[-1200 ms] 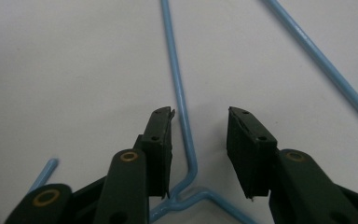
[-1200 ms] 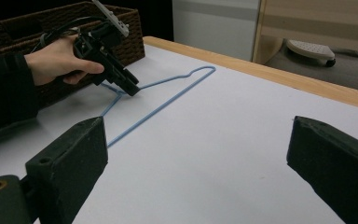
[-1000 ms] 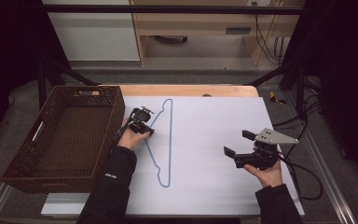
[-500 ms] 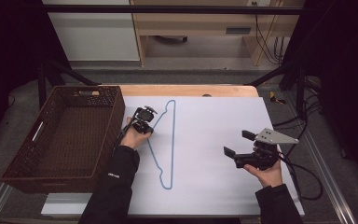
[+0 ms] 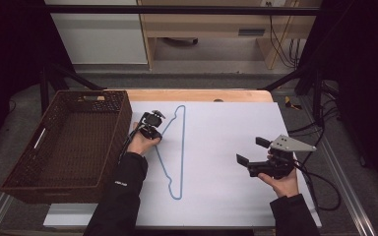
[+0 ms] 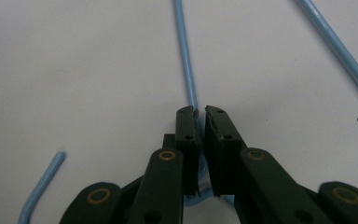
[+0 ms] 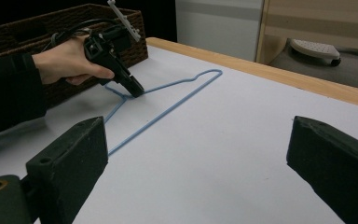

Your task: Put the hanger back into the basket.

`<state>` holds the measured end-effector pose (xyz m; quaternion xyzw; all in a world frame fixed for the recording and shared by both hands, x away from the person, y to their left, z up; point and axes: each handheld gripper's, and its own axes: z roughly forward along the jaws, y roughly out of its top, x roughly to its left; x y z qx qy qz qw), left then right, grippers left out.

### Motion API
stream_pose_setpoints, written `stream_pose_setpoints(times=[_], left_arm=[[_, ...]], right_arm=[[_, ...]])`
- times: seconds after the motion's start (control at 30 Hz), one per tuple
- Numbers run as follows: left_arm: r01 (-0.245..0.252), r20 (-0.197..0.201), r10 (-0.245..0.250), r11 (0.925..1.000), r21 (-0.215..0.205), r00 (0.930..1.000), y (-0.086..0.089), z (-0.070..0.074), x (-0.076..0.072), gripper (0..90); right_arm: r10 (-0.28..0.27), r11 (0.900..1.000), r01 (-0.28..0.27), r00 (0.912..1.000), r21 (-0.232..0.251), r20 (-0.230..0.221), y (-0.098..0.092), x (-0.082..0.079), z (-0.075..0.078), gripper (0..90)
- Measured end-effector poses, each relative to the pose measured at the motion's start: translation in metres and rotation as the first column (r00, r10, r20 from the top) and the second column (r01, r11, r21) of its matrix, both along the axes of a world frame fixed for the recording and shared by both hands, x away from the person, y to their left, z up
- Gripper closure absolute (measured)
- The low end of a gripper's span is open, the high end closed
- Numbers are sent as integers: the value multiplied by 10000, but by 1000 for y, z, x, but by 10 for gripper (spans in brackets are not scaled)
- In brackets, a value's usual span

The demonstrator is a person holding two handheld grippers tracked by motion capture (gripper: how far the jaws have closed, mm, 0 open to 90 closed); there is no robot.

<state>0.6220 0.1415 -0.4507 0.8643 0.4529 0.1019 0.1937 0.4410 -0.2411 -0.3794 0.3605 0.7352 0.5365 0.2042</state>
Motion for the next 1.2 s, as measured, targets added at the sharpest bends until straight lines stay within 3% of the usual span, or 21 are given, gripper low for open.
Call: stream_pose_setpoints(times=[0.57,0.73,0.8,1.07,1.2], left_arm=[[-295,161,290,9990,323,9995,-6,1,-3,867],[-121,14,120,9993,349,9999,-5,2,-3,876],[-63,161,56,9990,433,9999,-5,4,-5,877],[25,-139,-21,9996,282,9999,-3,3,-3,875],[124,-208,-114,9987,488,9997,-4,5,-4,876]], right_arm=[[56,10000,-56,10000,-25,-20,0,1,-1,56],[60,10000,-60,10000,-9,-26,0,1,0,56],[52,10000,-52,10000,2,-37,0,1,0,57],[97,10000,-97,9999,-13,-26,0,1,-1,58],[43,10000,-42,10000,68,-39,0,0,0,58]])
